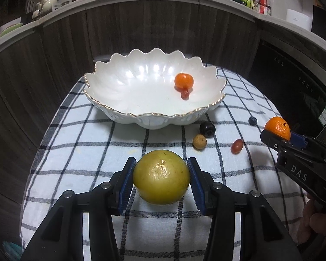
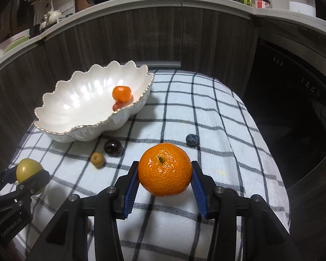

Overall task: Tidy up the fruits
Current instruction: 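Lift and carry the citrus and mandarin over the white bowl with both tools, then open both tools to release the citrus and mandarin into the bowl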

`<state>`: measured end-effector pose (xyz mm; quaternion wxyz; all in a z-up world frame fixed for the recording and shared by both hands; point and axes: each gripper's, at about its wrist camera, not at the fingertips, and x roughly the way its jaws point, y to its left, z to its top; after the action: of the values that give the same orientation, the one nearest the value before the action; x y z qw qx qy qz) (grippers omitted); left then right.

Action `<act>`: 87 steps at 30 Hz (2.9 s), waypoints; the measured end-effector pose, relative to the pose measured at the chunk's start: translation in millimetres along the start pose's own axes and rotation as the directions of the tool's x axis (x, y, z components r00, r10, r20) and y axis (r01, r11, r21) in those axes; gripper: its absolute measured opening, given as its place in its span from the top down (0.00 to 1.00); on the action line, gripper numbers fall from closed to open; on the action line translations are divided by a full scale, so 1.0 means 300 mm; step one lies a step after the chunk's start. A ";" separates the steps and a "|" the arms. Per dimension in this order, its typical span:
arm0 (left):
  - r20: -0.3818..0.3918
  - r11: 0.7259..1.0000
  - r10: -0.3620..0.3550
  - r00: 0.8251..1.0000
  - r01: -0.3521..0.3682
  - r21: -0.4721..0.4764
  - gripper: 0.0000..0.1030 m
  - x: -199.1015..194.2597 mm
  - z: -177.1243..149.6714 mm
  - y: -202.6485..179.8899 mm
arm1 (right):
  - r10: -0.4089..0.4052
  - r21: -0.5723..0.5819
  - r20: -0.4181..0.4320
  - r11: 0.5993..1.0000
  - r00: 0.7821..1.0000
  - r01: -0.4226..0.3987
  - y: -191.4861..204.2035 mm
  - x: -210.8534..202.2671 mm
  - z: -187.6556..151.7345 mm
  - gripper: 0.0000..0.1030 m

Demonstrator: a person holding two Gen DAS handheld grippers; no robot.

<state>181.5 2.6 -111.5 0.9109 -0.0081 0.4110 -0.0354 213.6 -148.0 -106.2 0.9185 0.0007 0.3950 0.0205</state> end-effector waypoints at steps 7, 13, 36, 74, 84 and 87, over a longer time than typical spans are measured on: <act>0.027 1.000 0.010 1.000 -0.009 -0.015 0.54 -0.036 0.024 0.025 | 0.011 -0.013 0.019 1.000 1.000 -0.011 0.030 -0.037 0.019 0.55; 0.053 0.999 0.026 0.998 -0.024 -0.028 0.54 -0.061 0.060 0.051 | 0.024 -0.029 0.040 0.999 0.999 -0.022 0.060 -0.064 0.050 0.55; 0.084 0.998 0.040 0.996 -0.036 -0.045 0.54 -0.034 0.237 0.166 | 0.088 -0.095 0.100 0.992 0.991 -0.078 0.198 -0.053 0.221 0.55; -0.003 0.999 -0.007 1.000 0.007 -0.051 0.54 0.220 0.395 0.297 | 0.137 -0.172 0.020 0.976 0.990 -0.132 0.358 0.162 0.340 0.55; -0.019 0.996 0.026 0.999 -0.028 -0.081 0.15 0.224 0.380 0.306 | 0.110 -0.166 -0.026 0.980 0.994 -0.112 0.349 0.183 0.339 0.51; 0.022 0.995 0.046 0.999 -0.044 -0.088 0.06 0.192 0.381 0.312 | 0.085 -0.165 0.012 0.983 0.996 -0.081 0.341 0.159 0.343 0.25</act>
<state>310.5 90.1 -82.9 0.9151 -0.0392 0.4012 0.0031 317.2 -42.5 -68.3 0.9174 -0.0584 0.3829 0.0913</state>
